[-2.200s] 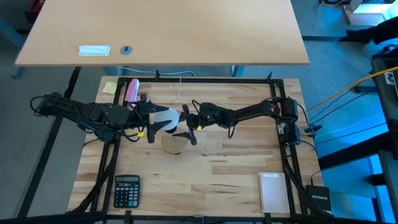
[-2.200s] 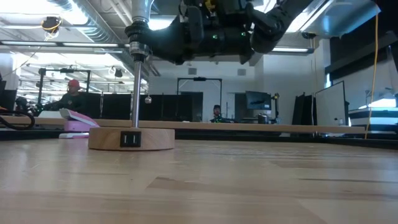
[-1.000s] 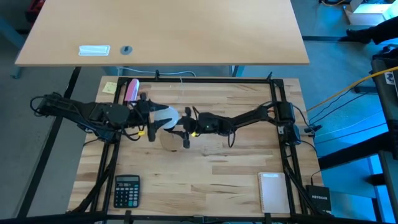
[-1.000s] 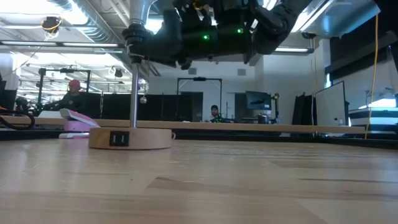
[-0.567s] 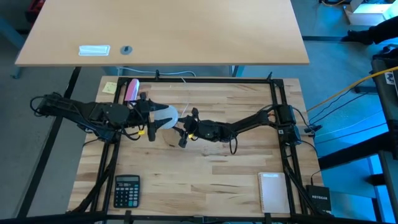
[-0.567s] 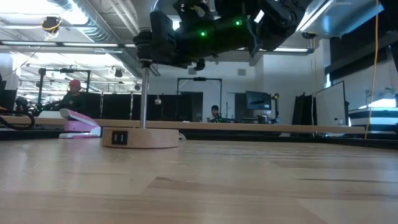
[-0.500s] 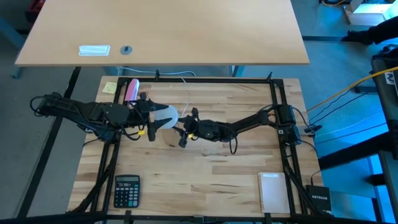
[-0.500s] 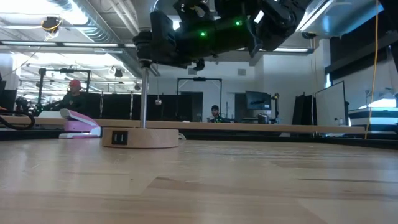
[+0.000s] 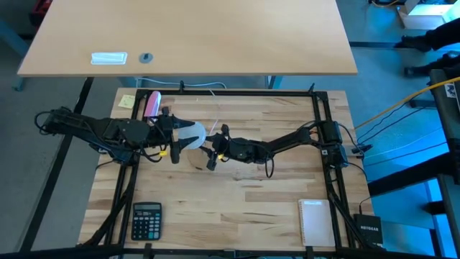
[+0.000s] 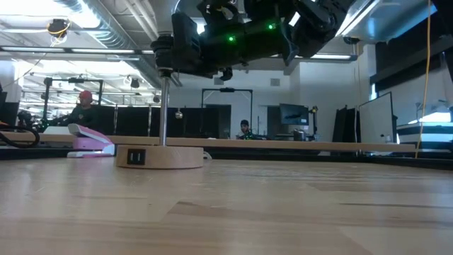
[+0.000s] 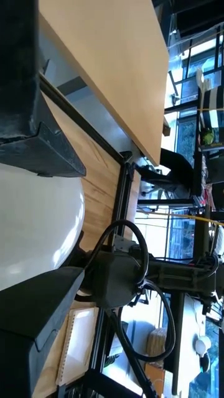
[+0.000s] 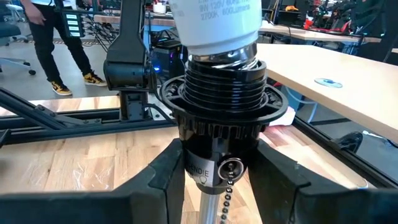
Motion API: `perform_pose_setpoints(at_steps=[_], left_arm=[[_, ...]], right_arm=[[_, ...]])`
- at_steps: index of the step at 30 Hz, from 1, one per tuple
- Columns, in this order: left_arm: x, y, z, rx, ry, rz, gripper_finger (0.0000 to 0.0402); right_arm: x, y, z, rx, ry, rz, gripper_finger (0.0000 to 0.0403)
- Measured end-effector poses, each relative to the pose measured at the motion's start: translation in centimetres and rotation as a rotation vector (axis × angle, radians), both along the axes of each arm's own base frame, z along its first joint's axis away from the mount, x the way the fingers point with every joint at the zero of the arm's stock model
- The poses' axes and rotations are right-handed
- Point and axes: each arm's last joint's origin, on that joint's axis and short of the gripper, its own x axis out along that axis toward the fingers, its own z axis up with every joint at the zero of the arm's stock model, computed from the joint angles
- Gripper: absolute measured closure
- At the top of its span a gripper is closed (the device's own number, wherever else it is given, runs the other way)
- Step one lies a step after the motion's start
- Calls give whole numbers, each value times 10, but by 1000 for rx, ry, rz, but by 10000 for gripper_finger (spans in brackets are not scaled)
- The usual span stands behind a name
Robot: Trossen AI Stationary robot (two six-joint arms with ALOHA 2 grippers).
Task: Screw lightbulb
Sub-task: Insert the lightbulb into the desk lamp
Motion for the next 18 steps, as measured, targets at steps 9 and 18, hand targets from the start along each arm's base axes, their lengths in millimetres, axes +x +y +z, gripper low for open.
perform_pose_setpoints(at_steps=[9, 18], left_arm=[[1, 4, 0, 1, 1, 15, 163], [1, 4, 0, 3, 2, 15, 163]], right_arm=[[0, 0, 0, -44, 17, 1, 127], [-19, 8, 37, -87, 128, 23, 79]])
